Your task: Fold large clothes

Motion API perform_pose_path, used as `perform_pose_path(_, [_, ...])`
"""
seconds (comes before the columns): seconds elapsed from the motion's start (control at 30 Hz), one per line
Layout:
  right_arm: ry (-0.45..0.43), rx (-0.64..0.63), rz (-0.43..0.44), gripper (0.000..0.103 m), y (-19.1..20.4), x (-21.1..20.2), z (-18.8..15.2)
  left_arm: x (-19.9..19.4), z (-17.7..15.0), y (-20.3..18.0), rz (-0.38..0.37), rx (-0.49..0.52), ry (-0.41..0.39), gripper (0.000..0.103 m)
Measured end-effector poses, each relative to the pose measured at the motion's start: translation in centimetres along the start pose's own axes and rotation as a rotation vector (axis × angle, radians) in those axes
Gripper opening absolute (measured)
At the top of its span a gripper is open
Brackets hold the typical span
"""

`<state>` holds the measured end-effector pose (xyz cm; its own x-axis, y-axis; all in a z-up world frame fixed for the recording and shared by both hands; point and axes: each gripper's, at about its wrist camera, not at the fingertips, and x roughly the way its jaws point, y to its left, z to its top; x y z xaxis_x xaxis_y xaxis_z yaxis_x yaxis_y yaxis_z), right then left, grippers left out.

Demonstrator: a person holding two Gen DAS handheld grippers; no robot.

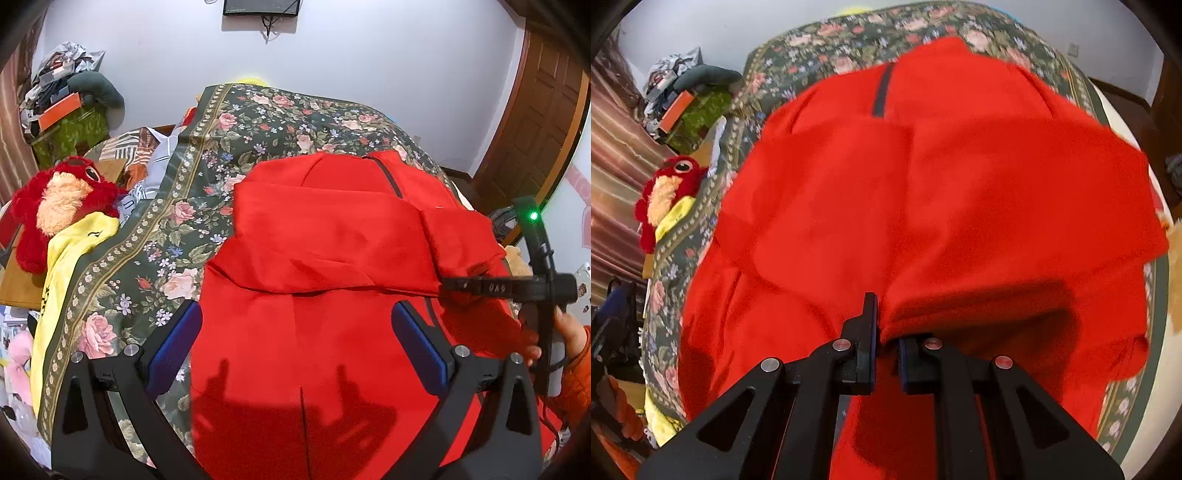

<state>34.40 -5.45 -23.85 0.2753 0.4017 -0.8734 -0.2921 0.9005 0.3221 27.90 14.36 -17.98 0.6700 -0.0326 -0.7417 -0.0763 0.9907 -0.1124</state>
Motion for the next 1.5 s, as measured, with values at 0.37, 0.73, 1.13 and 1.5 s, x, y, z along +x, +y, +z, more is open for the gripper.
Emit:
perform_pose_path(0.37, [-0.073,-0.013,0.003,0.028,-2.8,-5.5,-3.7,-1.2,2.2,-7.0,-0.031,0.116,-0.027,0.103])
perform_pose_path(0.73, [-0.309,0.179,-0.088,0.035,-11.7,-14.4,-7.2,2.8,6.1,-21.1,-0.126,0.344,0.004,0.103])
perform_pose_path(1.13, [-0.374,0.257,-0.21,0.047,-17.2,-16.2,-8.6,12.9,5.1,-35.4,-0.162,0.652,0.117,0.102])
perform_pose_path(1.5, [-0.362,0.293,-0.194,0.047,-19.2,-15.8,-9.3,21.4,2.1,-39.6,0.005,0.846,0.155,0.052])
